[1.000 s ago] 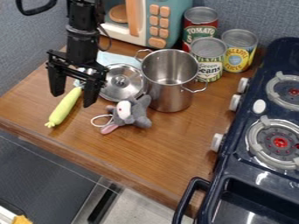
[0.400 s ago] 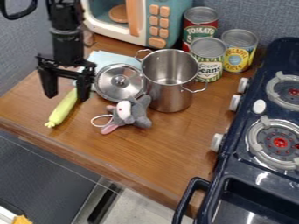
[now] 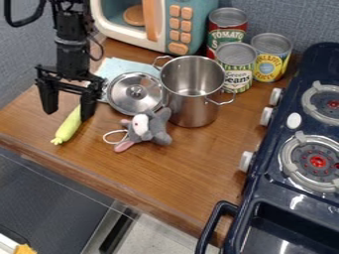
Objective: Move the spoon a little to the right
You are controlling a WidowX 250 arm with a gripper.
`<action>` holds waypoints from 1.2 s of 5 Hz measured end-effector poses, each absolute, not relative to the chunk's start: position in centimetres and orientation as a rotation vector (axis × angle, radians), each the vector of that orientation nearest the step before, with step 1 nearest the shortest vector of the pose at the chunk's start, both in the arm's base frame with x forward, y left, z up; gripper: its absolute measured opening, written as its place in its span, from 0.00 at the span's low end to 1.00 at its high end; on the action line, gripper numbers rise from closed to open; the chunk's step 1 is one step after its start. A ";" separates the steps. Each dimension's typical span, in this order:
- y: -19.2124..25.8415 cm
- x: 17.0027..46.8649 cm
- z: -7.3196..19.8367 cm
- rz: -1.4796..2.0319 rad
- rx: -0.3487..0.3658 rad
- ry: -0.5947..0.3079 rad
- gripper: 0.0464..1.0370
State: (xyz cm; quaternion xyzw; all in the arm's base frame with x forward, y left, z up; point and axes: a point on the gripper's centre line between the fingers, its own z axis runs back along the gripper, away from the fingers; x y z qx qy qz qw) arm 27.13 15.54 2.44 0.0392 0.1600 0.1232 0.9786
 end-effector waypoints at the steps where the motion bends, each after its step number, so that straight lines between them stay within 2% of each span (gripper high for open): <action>1: 15.5 27.4 2.4 0.240 0.075 0.311 0.96; 3: 15.1 27.9 1.8 0.267 0.040 0.271 0.96; 4: 14.7 28.9 0.4 0.273 -0.003 0.222 0.96; 5: 14.5 30.2 0.3 0.246 -0.062 0.122 0.91; 6: 14.6 30.4 0.3 0.249 -0.099 0.099 0.62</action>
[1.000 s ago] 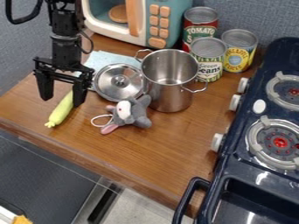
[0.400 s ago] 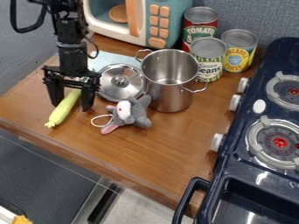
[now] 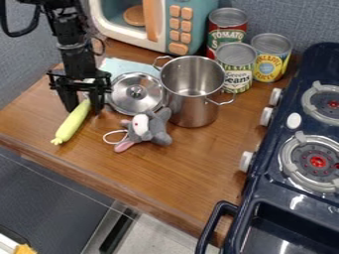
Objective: Move the spoon a little to the right
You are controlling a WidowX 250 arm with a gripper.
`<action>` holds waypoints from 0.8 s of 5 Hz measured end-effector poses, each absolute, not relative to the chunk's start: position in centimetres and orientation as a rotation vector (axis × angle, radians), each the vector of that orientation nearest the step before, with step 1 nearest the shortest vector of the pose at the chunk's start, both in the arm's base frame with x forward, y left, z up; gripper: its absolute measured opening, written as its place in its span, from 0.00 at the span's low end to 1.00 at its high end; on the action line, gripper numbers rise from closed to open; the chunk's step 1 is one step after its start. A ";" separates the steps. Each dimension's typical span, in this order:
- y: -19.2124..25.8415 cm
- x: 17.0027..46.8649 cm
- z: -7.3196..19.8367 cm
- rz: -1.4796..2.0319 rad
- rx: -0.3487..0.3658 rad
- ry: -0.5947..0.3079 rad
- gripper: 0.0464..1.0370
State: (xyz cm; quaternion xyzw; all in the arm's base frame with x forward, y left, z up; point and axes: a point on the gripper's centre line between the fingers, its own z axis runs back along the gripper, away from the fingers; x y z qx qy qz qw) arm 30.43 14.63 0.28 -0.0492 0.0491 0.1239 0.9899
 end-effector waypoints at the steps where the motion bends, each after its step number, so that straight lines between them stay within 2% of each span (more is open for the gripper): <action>1: 14.5 30.5 0.3 0.230 -0.113 0.091 0.33; 2: 14.4 30.6 0.3 0.209 -0.098 0.110 0.28; 3: 13.5 30.6 0.5 0.171 -0.085 0.139 0.28; 4: 10.8 30.8 2.7 0.083 -0.047 0.215 0.28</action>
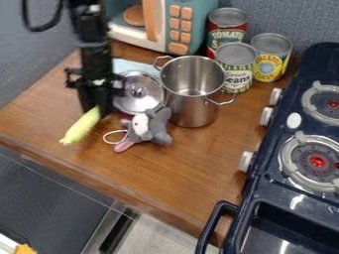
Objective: Move the spoon a little to the right
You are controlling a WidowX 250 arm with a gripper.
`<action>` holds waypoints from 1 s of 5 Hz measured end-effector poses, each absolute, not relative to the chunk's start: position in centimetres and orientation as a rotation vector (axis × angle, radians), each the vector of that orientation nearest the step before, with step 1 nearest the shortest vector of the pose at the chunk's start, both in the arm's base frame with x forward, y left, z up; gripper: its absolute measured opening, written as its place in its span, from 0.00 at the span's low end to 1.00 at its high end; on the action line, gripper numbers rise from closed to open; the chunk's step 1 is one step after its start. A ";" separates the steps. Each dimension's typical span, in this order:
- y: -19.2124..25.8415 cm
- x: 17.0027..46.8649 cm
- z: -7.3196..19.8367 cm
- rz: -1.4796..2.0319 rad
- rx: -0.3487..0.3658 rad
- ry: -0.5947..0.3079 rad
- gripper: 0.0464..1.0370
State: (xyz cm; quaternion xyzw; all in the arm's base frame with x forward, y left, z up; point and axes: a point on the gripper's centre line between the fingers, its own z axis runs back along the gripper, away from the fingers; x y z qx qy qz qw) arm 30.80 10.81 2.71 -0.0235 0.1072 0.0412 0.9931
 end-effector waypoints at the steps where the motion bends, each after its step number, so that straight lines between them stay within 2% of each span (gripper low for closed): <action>1: 10.1 31.9 7.9 0.067 0.014 0.131 0.28; 3: 10.6 32.3 9.4 0.106 0.047 0.131 0.28; 5: 10.9 32.1 9.0 0.131 0.067 0.159 0.28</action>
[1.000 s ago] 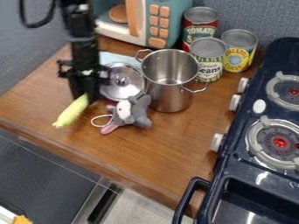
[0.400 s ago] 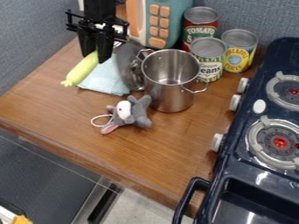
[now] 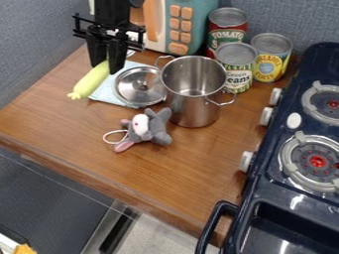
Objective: Move the spoon a little to the right
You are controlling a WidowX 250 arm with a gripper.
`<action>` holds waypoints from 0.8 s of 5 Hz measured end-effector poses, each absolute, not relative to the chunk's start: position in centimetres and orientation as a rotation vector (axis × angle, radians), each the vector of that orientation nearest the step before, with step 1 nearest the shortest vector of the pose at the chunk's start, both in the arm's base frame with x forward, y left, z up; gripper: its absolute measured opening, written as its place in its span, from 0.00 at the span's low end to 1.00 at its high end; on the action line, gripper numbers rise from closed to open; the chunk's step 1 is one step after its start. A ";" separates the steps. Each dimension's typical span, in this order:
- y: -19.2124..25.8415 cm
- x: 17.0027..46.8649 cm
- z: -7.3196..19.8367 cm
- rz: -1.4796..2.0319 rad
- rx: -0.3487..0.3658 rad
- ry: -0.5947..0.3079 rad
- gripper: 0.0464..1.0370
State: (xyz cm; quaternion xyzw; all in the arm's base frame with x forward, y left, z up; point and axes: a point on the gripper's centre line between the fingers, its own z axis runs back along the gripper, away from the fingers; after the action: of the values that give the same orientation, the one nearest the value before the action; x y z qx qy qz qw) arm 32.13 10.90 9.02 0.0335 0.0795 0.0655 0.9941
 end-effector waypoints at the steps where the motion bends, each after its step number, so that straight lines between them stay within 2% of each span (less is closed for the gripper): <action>1: 10.9 32.2 9.0 0.131 0.072 0.157 0.28; 2: 10.7 32.2 8.5 0.133 0.101 0.173 0.28; 3: 10.0 32.7 6.5 0.107 0.162 0.254 0.28; 4: 9.5 33.2 5.1 0.090 0.183 0.281 0.28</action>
State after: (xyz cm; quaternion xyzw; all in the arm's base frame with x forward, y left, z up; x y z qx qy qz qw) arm 33.23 9.55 5.11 0.0910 0.1398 0.0446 0.9850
